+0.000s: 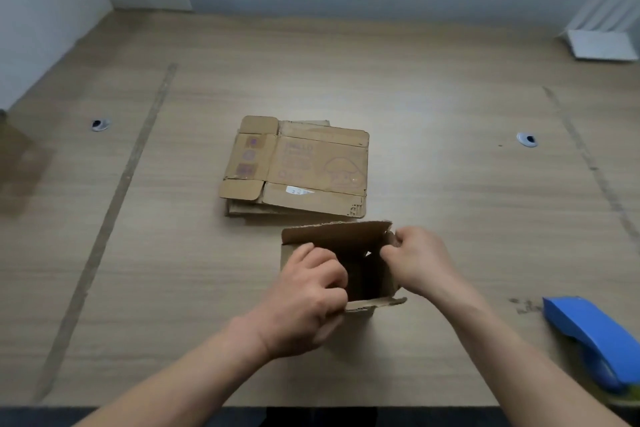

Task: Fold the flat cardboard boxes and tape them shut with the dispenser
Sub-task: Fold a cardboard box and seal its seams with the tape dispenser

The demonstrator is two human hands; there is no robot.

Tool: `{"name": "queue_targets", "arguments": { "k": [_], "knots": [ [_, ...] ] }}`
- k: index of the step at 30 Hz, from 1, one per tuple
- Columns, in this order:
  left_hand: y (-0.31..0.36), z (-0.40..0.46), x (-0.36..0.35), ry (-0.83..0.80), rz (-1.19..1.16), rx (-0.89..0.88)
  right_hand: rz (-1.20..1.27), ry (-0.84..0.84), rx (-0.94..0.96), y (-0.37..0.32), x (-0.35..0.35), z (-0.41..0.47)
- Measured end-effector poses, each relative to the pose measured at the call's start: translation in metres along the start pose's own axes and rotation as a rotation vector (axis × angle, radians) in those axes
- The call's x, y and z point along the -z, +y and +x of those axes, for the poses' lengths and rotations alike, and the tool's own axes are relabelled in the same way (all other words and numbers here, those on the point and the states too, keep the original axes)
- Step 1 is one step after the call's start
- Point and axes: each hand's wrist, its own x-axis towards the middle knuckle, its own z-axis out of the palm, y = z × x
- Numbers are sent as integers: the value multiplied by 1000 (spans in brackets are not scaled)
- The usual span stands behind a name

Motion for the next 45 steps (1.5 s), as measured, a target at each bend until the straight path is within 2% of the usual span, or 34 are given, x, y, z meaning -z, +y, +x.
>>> {"name": "queue_targets", "arguments": {
  "k": [3, 6, 10, 13, 15, 19, 22, 26, 30, 33, 35, 40, 43, 45],
  "knots": [
    [-4, -9, -4, 52, 2, 121, 9, -6, 29, -16, -12, -6],
    [-5, -16, -10, 87, 24, 181, 101, -123, 35, -23, -19, -10],
    [-4, -16, -18, 264, -95, 365, 230, -205, 79, -5, -17, -3],
    [-10, -16, -19, 388, -166, 522, 413, -189, 167, 14, -14, -8],
    [-11, -16, -19, 411, -150, 569, 497, -158, 198, 26, -19, -14],
    [-15, -22, -30, 375, -85, 729, 131, 118, 268, 36, -36, -17],
    [-22, -33, -40, 246, -214, 903, 38, 59, 136, 41, -42, -16],
    [-30, -36, -46, 106, -325, 835, 197, -66, 186, 48, -51, -9],
    [-47, -20, -36, 83, -401, 839, 337, -96, 180, 44, -50, 3],
    [-57, -12, -33, 120, -457, 827, 332, -84, 164, 42, -46, 16],
    [-62, -11, -40, 74, -489, 829, 309, -97, 133, 46, -50, 22],
    [-68, -7, -64, 37, -368, 815, 223, -73, 110, 56, -68, 26],
    [-66, -12, -64, 57, -304, 677, 251, -41, 123, 59, -69, 27],
    [-61, -24, -58, 5, -264, 562, 253, -47, 123, 61, -72, 30]
  ]
}}
